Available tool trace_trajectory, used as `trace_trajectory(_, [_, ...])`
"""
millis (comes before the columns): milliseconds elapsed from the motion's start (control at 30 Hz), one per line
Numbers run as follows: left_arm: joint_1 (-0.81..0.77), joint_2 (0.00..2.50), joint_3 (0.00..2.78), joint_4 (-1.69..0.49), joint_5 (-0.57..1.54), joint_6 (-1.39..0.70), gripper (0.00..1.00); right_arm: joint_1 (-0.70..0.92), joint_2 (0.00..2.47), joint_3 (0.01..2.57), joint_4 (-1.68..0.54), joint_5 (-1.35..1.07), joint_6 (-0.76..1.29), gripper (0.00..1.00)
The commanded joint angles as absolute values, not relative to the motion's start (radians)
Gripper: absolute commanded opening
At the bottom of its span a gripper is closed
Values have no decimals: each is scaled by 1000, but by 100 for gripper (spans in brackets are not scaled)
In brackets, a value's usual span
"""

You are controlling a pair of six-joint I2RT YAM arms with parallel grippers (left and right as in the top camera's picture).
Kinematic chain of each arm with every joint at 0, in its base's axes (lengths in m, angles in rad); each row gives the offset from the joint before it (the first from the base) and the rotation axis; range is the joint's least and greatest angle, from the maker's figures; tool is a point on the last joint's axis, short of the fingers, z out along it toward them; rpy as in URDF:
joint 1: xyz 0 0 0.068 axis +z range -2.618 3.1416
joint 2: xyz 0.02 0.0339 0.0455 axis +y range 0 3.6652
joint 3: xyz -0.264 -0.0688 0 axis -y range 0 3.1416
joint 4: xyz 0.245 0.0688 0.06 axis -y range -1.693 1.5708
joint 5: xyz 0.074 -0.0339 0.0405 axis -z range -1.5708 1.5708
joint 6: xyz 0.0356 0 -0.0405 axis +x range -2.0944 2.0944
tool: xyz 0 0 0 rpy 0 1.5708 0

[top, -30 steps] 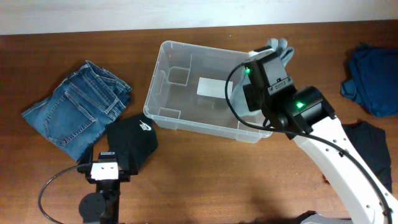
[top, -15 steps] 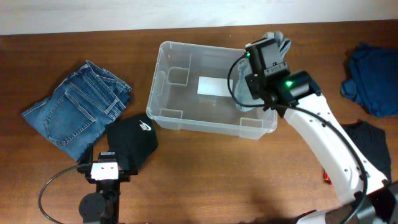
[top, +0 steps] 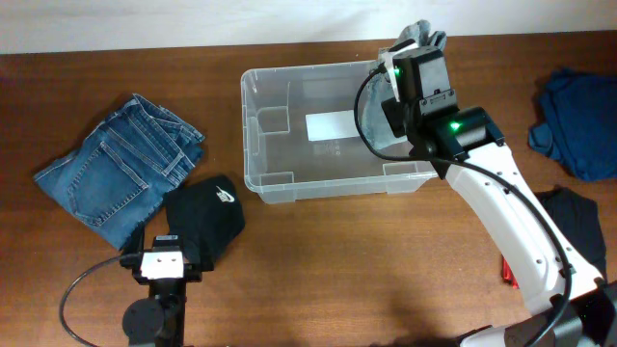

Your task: Pack container

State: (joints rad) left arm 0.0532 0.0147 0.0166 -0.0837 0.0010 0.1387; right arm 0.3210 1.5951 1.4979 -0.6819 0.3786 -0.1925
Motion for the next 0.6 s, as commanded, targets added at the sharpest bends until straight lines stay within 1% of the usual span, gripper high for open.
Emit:
trace_trajectory(0, [57,7,10,-83,12,155,100,316,1499,1526,-646,352,-17,4])
trace_trajectory(200, [57,7,10,-83,12,155,100,314,1432,1526,-616,240,293,4])
trace_trajectory(333, [57,7,10,-83,12,155,100,314,1430,1526,-585,239,561,4])
trace_trajectory(567, [57,7,10,-83,12,155,100,314,1433,1526,-443,247,717,4])
